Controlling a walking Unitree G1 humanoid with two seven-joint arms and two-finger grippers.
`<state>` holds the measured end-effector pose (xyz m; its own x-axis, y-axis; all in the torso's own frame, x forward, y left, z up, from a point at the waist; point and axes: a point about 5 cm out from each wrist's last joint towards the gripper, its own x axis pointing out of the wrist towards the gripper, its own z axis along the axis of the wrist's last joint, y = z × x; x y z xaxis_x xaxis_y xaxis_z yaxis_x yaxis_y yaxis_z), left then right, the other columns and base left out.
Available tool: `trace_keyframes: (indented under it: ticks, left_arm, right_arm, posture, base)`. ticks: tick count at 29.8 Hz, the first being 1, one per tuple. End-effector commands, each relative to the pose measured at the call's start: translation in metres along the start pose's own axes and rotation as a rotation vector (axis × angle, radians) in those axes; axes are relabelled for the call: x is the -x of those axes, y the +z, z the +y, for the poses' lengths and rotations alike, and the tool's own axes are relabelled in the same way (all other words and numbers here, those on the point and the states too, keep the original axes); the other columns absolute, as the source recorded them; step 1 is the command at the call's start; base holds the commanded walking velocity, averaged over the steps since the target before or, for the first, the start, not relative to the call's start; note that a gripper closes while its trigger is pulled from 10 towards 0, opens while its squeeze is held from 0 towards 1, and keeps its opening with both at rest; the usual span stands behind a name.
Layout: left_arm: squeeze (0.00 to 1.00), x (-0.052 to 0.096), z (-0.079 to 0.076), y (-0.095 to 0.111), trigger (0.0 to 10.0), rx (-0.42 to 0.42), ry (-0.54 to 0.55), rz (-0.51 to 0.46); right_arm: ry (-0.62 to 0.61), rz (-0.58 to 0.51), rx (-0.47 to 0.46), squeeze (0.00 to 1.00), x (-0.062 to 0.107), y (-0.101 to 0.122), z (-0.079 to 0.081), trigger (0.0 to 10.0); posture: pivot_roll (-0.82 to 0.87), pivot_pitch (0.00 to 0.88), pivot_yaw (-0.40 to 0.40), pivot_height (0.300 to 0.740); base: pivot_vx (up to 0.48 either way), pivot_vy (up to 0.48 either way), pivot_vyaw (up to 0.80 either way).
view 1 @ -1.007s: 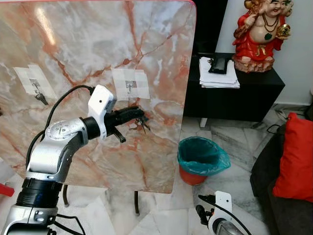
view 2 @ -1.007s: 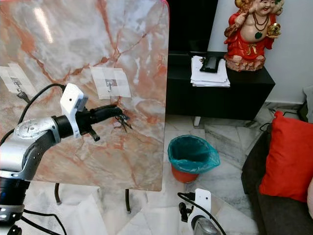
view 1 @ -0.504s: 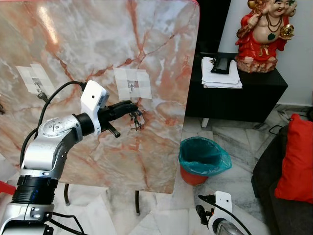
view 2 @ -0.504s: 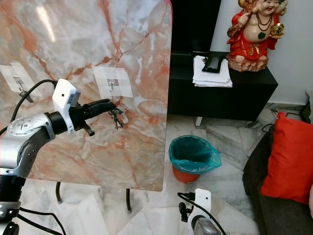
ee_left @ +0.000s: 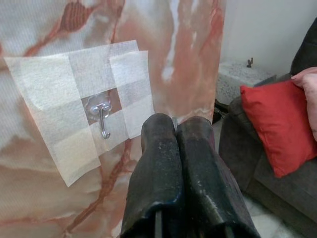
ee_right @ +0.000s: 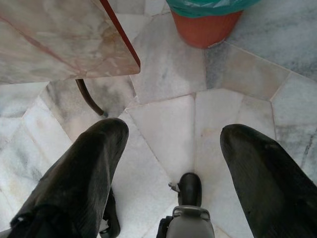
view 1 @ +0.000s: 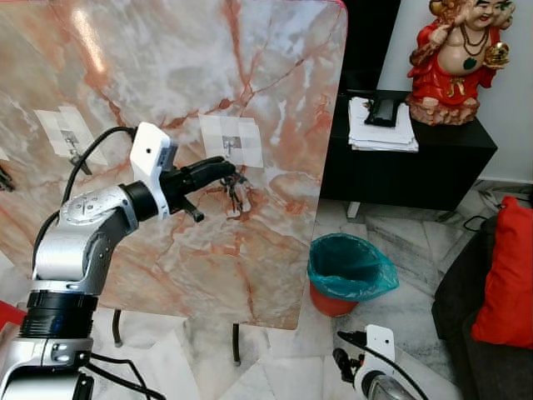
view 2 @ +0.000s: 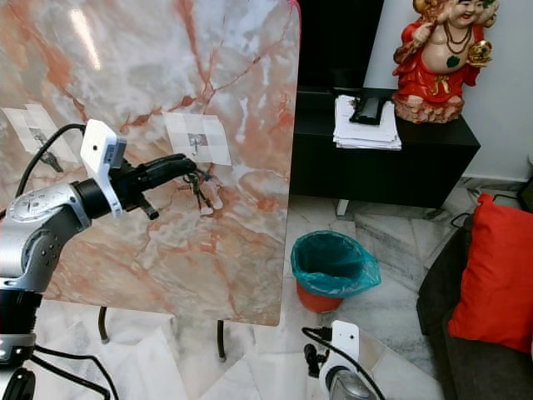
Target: Hang keys on a hook
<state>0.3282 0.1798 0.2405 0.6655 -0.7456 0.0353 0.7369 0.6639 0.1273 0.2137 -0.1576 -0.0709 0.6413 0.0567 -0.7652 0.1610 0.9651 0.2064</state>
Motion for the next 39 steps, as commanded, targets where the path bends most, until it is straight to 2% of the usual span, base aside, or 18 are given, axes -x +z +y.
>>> trace_keyframes:
  ticks: [1,15,23,39]
  left_arm:
    - [0.00,0.002,0.005,0.011,10.0,-0.029,0.010,-0.029]
    - [0.00,-0.002,0.009,0.020,10.0,-0.002,0.028,-0.102]
    - [0.00,0.005,0.015,0.021,10.0,-0.002,0.059,-0.104]
    - [0.00,-0.002,0.003,0.007,10.0,0.038,0.016,-0.082]
  right_arm:
    - [0.000,-0.003,0.001,0.00,0.000,0.002,0.000,10.0]
    - [-0.008,-0.010,-0.004,0.00,0.000,0.002,0.001,10.0]
    - [-0.011,-0.009,-0.003,0.00,0.000,0.001,0.001,10.0]
    - [-0.020,-0.007,0.003,0.00,0.000,0.000,0.000,10.0]
  posture:
    - [-0.01,0.000,-0.014,0.740]
    - [-0.01,0.000,-0.004,0.740]
    - [-0.01,0.000,-0.002,0.740]
    - [-0.01,0.000,0.004,0.740]
  base:
    - [0.000,0.000,0.00]
    - [0.000,0.000,0.00]
    - [0.000,0.000,0.00]
    - [0.000,0.000,0.00]
